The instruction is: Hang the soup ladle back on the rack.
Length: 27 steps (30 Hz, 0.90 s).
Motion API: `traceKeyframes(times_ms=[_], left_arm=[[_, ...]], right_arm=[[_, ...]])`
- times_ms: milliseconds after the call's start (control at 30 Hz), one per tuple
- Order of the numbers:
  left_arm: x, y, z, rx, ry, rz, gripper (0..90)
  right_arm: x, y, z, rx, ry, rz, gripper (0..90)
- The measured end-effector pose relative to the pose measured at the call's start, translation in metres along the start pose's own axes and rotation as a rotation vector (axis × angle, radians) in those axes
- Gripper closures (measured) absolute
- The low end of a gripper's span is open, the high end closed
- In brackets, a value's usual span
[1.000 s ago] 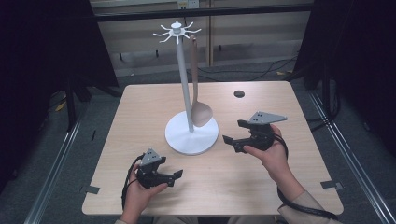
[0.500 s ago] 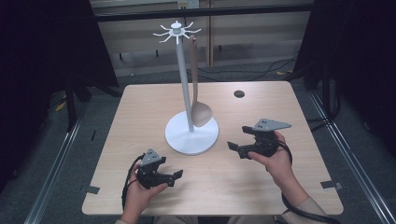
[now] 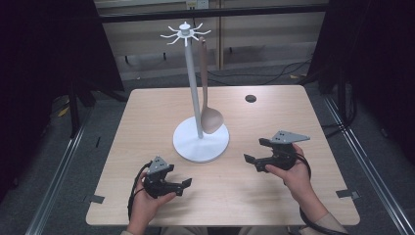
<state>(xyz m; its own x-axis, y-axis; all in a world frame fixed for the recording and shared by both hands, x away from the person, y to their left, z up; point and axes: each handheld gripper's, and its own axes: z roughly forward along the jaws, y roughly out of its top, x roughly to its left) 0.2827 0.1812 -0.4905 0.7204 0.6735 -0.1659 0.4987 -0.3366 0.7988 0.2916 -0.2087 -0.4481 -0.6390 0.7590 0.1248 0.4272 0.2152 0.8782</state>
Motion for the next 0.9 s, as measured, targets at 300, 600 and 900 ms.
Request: traceKeyframes(times_ms=[300, 600, 900], left_arm=[[0.000, 0.000, 0.000, -0.001, 0.001, 0.001, 10.8], [0.000, 0.000, -0.001, -0.002, 0.002, -0.006, 10.8], [0.001, 0.001, -0.001, -0.009, -0.001, -0.007, 10.8]], right_arm=[[-0.004, -0.010, -0.004, 0.020, -0.008, -0.013, 13.4], [-0.006, -0.020, -0.004, 0.043, -0.009, -0.024, 13.3], [-0.011, -0.029, -0.007, 0.062, -0.017, -0.020, 13.2]])
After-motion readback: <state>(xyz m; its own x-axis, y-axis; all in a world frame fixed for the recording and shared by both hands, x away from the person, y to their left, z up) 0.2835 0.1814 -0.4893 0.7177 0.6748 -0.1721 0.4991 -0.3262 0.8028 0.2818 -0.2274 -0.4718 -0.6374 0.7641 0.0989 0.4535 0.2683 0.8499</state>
